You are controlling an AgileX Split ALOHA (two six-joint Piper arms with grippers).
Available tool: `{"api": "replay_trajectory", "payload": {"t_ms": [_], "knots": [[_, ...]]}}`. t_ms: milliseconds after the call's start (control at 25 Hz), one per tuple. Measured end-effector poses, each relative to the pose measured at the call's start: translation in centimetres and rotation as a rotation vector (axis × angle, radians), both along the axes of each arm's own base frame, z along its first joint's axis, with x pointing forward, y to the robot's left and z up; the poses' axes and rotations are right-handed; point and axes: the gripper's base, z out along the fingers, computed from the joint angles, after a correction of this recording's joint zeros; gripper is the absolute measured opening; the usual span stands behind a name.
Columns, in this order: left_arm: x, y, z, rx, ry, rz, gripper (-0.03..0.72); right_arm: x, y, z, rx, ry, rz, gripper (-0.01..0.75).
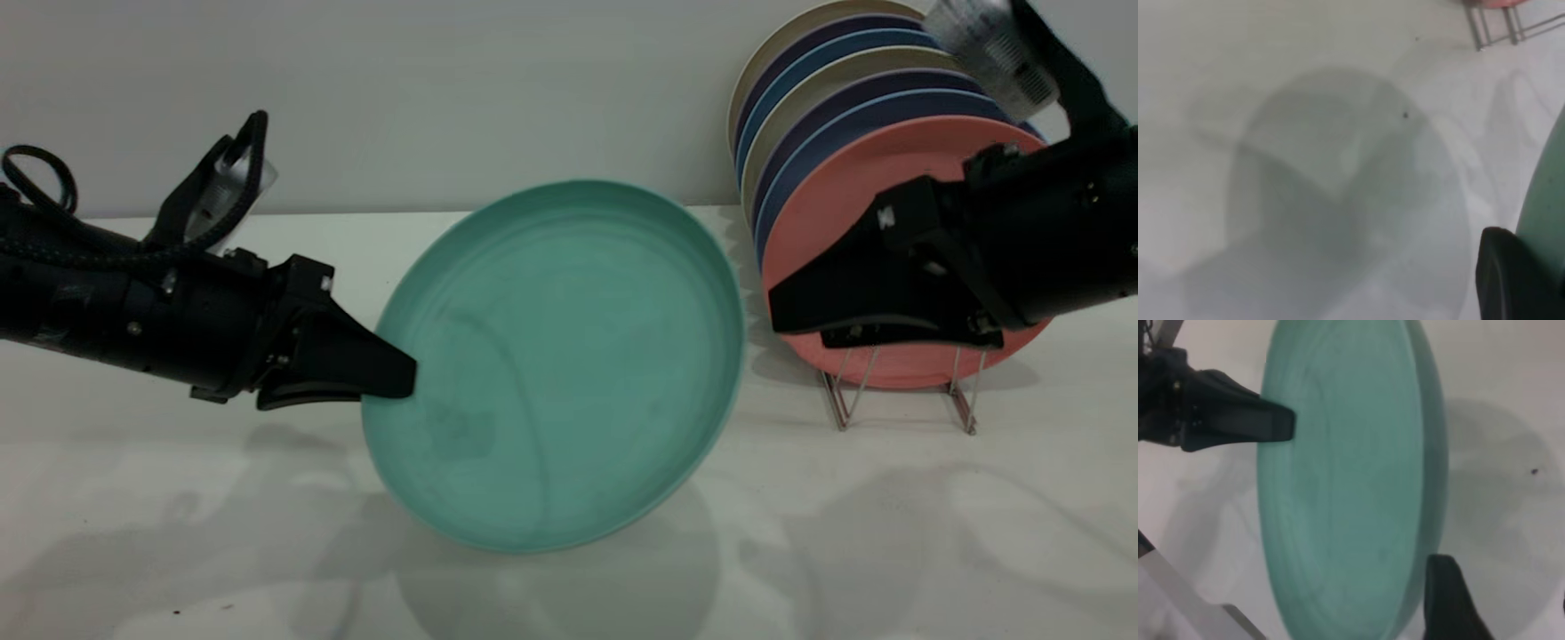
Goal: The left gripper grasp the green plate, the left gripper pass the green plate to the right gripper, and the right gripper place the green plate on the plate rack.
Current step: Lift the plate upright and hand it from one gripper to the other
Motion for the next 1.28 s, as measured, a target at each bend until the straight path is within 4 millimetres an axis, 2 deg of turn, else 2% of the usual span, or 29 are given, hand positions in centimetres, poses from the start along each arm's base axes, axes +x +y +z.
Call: {"api": "replay_trajectory", "payload": {"t_ms": [640, 840, 1080, 1280], "knots": [[-0.1, -0.4, 0.3, -0.046, -0.003, -0.013, 0.015, -0.2, 0.7, 0.2, 0.094, 0.011, 0.047, 0.429], [-0.4, -1.5, 0.4, -0.049, -0.007, -0.045, 0.015, -0.3, 0.8, 0.2, 0.107, 0.012, 0.054, 0.422], [-0.8, -3.0, 0.5, -0.059, -0.023, -0.085, 0.015, -0.3, 0.8, 0.3, 0.113, 0.012, 0.058, 0.366], [-0.8, -3.1, 0.6, -0.071, -0.034, -0.094, 0.015, -0.3, 0.8, 0.3, 0.122, 0.028, 0.045, 0.271]]}}
